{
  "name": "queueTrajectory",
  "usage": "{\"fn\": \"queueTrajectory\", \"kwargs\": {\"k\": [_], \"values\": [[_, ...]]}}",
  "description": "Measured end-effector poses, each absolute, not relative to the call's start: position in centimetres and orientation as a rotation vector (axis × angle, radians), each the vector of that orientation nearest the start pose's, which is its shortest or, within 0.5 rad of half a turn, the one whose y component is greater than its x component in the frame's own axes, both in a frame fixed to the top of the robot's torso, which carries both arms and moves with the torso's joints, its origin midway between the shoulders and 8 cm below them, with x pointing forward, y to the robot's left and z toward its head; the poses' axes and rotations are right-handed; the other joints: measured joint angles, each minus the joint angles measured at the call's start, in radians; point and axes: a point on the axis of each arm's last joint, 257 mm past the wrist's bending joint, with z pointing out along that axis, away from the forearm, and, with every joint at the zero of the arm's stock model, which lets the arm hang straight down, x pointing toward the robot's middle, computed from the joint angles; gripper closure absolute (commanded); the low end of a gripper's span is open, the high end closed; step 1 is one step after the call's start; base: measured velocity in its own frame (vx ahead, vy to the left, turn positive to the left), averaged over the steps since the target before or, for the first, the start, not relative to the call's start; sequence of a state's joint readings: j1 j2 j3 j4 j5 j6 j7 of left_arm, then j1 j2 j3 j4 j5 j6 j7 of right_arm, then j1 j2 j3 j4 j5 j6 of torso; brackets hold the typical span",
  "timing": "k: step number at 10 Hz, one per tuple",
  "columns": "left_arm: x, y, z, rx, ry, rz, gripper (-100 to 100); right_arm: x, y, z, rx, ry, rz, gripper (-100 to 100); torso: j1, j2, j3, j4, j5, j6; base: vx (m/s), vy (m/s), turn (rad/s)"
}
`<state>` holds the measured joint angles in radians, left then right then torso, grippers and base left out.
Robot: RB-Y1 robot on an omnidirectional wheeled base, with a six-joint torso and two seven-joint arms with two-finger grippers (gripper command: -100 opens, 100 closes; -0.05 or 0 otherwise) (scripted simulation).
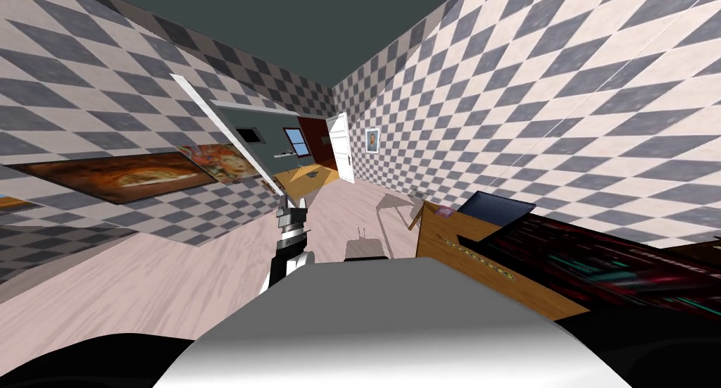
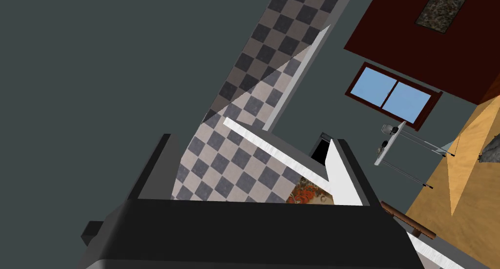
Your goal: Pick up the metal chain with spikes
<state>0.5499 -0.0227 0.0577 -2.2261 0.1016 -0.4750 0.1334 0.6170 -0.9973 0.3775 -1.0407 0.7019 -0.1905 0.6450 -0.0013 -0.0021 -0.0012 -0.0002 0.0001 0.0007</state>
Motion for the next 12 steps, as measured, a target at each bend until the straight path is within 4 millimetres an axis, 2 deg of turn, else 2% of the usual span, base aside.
{"fn": "queueTrajectory", "kwargs": {"k": [3,5,9,12], "values": [[34.5,32.3,-2.0,-0.881,0.555,-1.376,0,1.6,-64.4,-51.3,-0.942,2.762,-0.527,-100,-0.002,-0.001,-0.001,0.000,-0.001,0.000,0.070,-0.048,0.151],[34.5,32.3,-2.0,-0.882,0.555,-1.376,0,0.5,-66.2,-50.4,-0.991,2.786,-0.582,-100,0.000,-0.001,0.000,0.000,0.000,0.000,0.050,-0.031,0.087],[34.5,32.3,-2.0,-0.881,0.555,-1.376,0,-1.3,-69.0,-49.9,-1.094,2.818,-0.666,-100,-0.003,-0.001,-0.001,0.000,-0.001,0.000,0.049,-0.052,0.118],[34.5,32.3,-2.0,-0.881,0.555,-1.376,0,-2.1,-70.1,-50.0,-1.150,2.837,-0.706,-100,-0.002,-0.001,0.000,0.000,-0.001,0.000,0.054,-0.065,0.133]]}}
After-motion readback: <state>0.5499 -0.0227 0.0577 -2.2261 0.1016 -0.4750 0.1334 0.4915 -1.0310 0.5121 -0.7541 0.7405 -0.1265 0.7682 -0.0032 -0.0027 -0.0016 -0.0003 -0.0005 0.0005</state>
